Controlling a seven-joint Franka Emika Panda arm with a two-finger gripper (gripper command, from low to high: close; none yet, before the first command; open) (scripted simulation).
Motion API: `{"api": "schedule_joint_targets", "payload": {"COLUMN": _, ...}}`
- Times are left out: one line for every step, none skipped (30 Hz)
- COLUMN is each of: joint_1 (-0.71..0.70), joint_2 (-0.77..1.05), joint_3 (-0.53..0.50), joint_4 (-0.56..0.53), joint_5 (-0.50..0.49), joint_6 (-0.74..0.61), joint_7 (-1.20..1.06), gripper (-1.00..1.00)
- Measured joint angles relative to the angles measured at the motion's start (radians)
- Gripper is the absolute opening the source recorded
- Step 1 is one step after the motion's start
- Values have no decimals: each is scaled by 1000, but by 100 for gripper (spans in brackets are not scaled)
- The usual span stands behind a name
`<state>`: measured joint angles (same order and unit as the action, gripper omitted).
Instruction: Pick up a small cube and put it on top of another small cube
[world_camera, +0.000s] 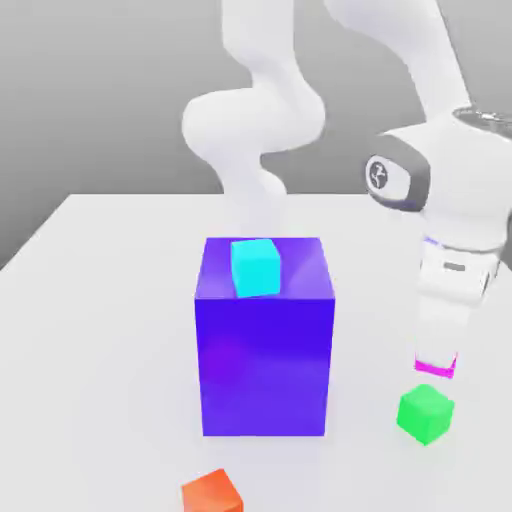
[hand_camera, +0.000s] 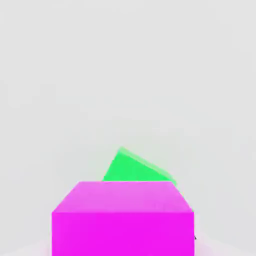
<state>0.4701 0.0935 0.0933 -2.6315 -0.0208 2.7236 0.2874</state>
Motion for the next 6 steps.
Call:
{"api": "schedule_joint_targets", "payload": {"joint_1": 2, "joint_2": 33, "joint_3": -3, "joint_4": 2, "joint_5": -8, "joint_6": 30, "joint_7": 8, "gripper": -100}}
{"api": "schedule_joint_targets", "payload": {"joint_1": 5, "joint_2": 68, "joint_3": -8, "joint_4": 4, "joint_5": -18, "joint_6": 63, "joint_7": 16, "gripper": -100}}
{"api": "schedule_joint_targets", "payload": {"joint_1": 8, "joint_2": 96, "joint_3": -13, "joint_4": 6, "joint_5": -26, "joint_6": 90, "joint_7": 23, "gripper": 100}}
{"api": "schedule_joint_targets", "payload": {"joint_1": 8, "joint_2": 96, "joint_3": -13, "joint_4": 6, "joint_5": -26, "joint_6": 90, "joint_7": 23, "gripper": 100}}
{"api": "schedule_joint_targets", "payload": {"joint_1": 8, "joint_2": 96, "joint_3": -13, "joint_4": 6, "joint_5": -26, "joint_6": 90, "joint_7": 23, "gripper": 100}}
{"api": "schedule_joint_targets", "payload": {"joint_1": 8, "joint_2": 96, "joint_3": -13, "joint_4": 6, "joint_5": -26, "joint_6": 90, "joint_7": 23, "gripper": 100}}
